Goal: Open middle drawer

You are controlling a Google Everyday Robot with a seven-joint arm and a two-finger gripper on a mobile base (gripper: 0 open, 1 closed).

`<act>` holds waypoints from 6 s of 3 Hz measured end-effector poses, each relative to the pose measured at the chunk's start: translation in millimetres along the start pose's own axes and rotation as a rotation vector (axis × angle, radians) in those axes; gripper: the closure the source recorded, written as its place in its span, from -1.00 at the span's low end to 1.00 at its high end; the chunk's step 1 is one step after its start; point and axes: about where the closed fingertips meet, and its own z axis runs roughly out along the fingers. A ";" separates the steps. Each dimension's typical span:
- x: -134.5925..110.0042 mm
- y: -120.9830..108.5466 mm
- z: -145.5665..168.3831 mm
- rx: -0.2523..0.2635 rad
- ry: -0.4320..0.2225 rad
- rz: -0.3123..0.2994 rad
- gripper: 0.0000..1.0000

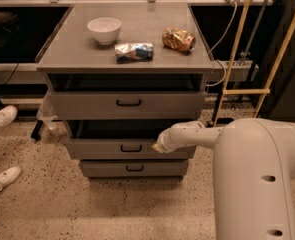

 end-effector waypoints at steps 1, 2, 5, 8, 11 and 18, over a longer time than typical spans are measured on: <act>5.7 8.1 -1.0 -0.001 -0.003 -0.004 1.00; 4.0 7.5 -3.3 -0.001 -0.003 -0.004 1.00; 11.7 24.8 -9.7 -0.004 -0.010 0.016 1.00; 21.2 38.0 -16.8 -0.011 -0.010 0.009 1.00; 30.1 43.3 -27.3 0.009 -0.012 0.009 1.00; 42.1 71.8 -41.6 -0.025 -0.018 0.002 1.00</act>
Offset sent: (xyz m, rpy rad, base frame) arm -0.2864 0.0216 -0.1178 0.0710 -0.0882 -0.0062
